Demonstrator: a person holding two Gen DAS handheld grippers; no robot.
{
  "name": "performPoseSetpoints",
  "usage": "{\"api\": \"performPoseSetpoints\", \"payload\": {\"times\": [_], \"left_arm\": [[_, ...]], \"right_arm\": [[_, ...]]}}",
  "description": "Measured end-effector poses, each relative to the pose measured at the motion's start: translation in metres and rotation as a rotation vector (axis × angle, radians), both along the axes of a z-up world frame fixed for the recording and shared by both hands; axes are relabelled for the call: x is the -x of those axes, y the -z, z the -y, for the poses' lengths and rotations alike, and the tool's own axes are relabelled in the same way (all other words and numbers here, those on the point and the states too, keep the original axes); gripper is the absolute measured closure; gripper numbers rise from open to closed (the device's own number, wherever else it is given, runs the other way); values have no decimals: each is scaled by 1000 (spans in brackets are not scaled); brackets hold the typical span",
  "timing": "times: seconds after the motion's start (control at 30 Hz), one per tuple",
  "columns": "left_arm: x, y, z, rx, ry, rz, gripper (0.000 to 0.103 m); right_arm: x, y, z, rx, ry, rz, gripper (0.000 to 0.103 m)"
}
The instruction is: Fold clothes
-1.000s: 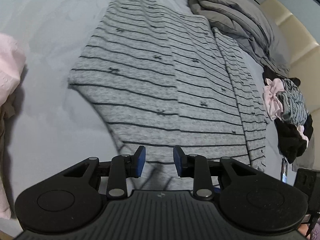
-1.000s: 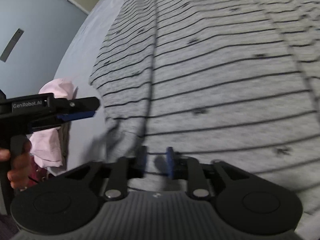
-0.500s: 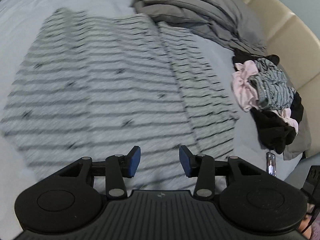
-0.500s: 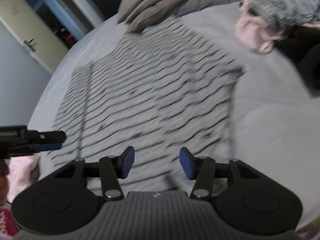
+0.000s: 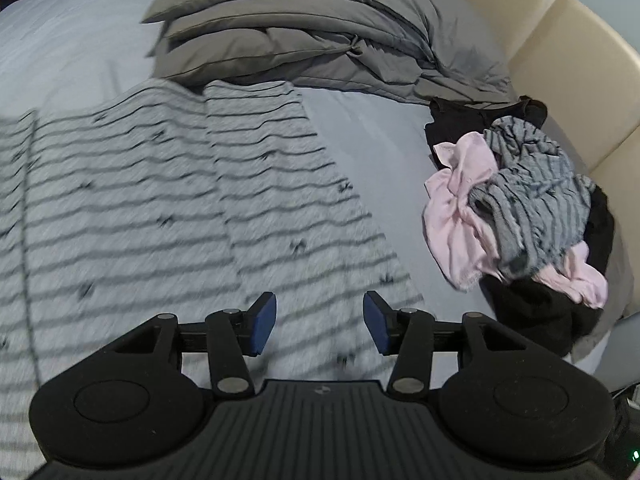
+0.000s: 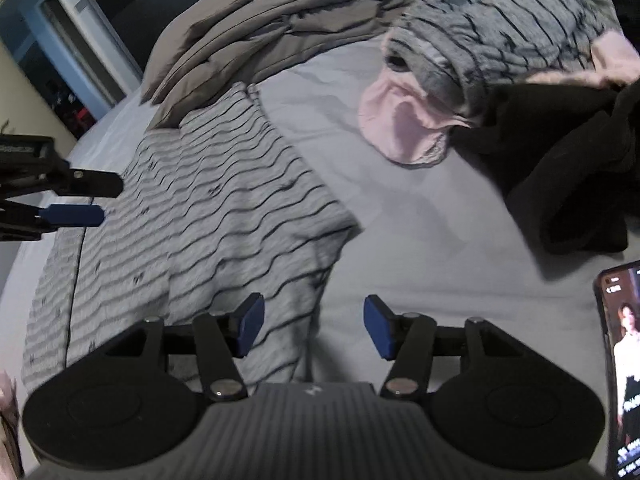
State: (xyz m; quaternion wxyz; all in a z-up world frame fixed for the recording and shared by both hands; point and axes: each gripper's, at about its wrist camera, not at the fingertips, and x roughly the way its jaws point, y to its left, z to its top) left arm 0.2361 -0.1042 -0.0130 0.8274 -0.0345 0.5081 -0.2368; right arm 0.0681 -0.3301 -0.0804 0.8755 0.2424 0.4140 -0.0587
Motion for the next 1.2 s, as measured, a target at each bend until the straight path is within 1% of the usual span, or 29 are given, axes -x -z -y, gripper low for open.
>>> {"api": "performPoseSetpoints", "payload": {"times": [0.1,0.2,0.3,0.4,0.5,0.67,0.77,0.83,0.97,1.0,1.07,1.1,1.13,1.17,1.2], "left_arm": [[-26,9,27,-13,19,10,57],[-58,17,48,-15,13,18,57],[-92,22,71,-32,-3,40,57],[-132,28,91,-61,-22,58,57],[-173,38,109,-109,-45,61,57],[-222,57,127,-145,-83,69,57],[-243,72,137,-183,-84,55,58],[-252,79,141,-197,-89,56,62],[-265,94,150,-242,-82,36,74],[-266,99,153,-263,-82,28,76],[-265,103,154,-277,-81,39,78],[-265,105,154,-284,-81,44,83],[-265,106,154,-291,-81,49,86],[-264,105,153,-287,-80,52,91],[-263,104,152,-284,-79,55,94]], "right_arm": [[-8,9,14,-44,36,15,44],[-15,14,21,-78,64,25,44],[-24,18,24,-106,66,46,44],[-32,21,28,-122,73,58,44],[-40,24,36,-169,87,70,44],[-48,25,36,-177,78,78,44],[-52,28,34,-172,68,76,44],[-54,30,34,-172,67,77,44],[-58,30,32,-159,58,76,44],[-59,31,31,-157,57,73,44],[-60,32,32,-157,63,68,45],[-60,33,32,-156,68,66,51],[-60,33,32,-153,75,59,67],[-60,34,32,-156,80,49,73],[-60,35,33,-164,87,44,73]]}}
